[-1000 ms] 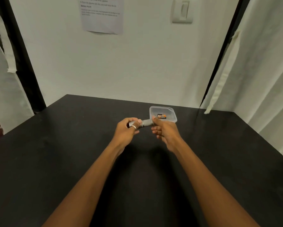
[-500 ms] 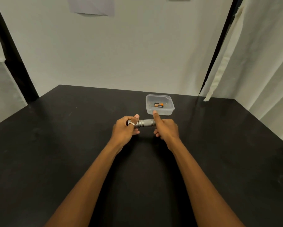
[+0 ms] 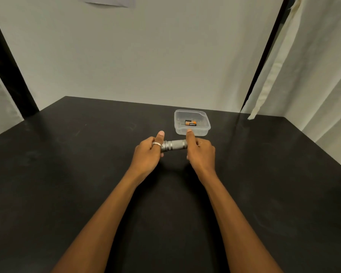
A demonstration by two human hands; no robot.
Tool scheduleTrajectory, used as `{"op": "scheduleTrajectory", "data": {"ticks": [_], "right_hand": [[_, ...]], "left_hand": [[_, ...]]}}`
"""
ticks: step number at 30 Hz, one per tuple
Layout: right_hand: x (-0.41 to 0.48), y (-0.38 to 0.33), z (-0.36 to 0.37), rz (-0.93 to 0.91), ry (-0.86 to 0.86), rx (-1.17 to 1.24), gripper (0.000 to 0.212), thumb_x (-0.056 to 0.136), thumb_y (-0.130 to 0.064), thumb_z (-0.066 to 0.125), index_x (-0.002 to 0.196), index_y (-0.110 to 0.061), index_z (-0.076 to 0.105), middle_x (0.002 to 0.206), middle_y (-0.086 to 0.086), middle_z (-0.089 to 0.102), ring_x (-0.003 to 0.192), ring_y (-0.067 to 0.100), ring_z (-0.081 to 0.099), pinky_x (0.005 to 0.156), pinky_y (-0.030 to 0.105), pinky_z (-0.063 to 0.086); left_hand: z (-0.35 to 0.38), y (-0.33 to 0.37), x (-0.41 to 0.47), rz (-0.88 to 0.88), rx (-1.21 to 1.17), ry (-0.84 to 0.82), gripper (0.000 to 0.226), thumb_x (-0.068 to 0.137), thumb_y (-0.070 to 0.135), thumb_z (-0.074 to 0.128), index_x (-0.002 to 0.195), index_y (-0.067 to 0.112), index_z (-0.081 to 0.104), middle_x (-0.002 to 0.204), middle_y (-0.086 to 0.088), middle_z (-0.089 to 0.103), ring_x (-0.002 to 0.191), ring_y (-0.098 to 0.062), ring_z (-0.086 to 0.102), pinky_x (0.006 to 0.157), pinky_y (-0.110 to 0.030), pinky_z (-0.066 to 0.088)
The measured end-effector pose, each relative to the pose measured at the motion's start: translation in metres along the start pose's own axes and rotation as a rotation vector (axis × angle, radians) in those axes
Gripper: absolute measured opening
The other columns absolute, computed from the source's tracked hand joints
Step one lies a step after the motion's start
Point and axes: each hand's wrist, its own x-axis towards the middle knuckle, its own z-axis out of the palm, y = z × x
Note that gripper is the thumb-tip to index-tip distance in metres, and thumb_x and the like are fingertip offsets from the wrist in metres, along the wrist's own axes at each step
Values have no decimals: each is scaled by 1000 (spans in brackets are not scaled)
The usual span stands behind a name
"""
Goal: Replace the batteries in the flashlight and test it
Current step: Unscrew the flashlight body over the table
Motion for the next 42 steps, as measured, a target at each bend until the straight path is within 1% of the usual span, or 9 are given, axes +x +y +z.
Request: {"op": "scheduleTrajectory", "data": {"ticks": [4, 9, 15, 22, 26, 29, 33, 38, 42], "right_hand": [[-4, -5, -3, -50, -1, 25, 56, 95, -52, 48, 54, -14, 53, 53, 3, 56, 58, 26, 61, 63, 49, 55], [-2, -5, -4, -103, 4, 55, 47, 95, -36, 51, 51, -18, 45, 51, -2, 48, 56, 19, 50, 56, 40, 44], [-1, -4, 0, -116, 12, 80, 50, 97, -41, 50, 54, -15, 51, 54, 2, 53, 55, 18, 51, 54, 38, 43], [-3, -8, 2, -176, 26, 24, 59, 102, -45, 49, 52, -14, 47, 51, -3, 48, 49, 11, 44, 50, 32, 37], [-2, -7, 3, -206, 20, 33, 65, 100, -56, 50, 65, -1, 55, 63, 15, 63, 61, 29, 63, 58, 43, 51], [-3, -6, 4, -190, -62, 92, 56, 97, -60, 55, 79, -8, 66, 74, 9, 71, 71, 22, 70, 64, 38, 55], [0, -6, -1, -173, -215, 234, 30, 99, -48, 61, 95, -21, 71, 92, 8, 75, 74, 5, 66, 57, 23, 51], [6, -2, -2, -84, -185, 222, 47, 99, -55, 58, 88, -12, 74, 71, -1, 68, 60, 3, 60, 52, 22, 49], [8, -2, -6, -24, -234, 331, 37, 98, -46, 65, 95, -11, 77, 75, -2, 71, 66, 3, 62, 57, 21, 51]], "left_hand": [[-2, 4, 0, 23, -5, 20, 60, 101, 61, 40, 96, 7, 66, 72, -2, 59, 62, -13, 53, 61, -32, 43], [0, 10, -1, 133, 56, 86, 51, 106, 49, 38, 78, 9, 53, 70, -3, 54, 65, -16, 50, 63, -34, 42], [2, 9, 3, 104, 29, 133, 45, 104, 36, 38, 82, 1, 55, 72, -5, 54, 68, -18, 49, 73, -50, 53], [3, 10, 6, -55, -21, 130, 33, 96, 35, 37, 79, 14, 55, 74, -7, 54, 67, -21, 47, 63, -37, 40], [2, 11, 8, -131, -65, 141, 38, 93, 43, 37, 79, 15, 56, 73, -7, 56, 65, -24, 47, 64, -39, 40], [0, 12, 9, -144, -109, 173, 38, 95, 43, 38, 77, 15, 57, 74, -8, 60, 63, -23, 47, 63, -38, 39], [-2, 10, 9, -114, -114, 212, 35, 94, 42, 38, 79, 16, 55, 76, -8, 55, 67, -23, 46, 64, -41, 40], [1, 9, 10, -15, 29, 216, 38, 102, 37, 36, 77, 15, 52, 75, -5, 55, 65, -18, 47, 61, -35, 40], [1, 11, 8, 60, 108, 229, 40, 106, 36, 34, 78, 12, 49, 74, -4, 52, 64, -15, 43, 57, -32, 35]]}}
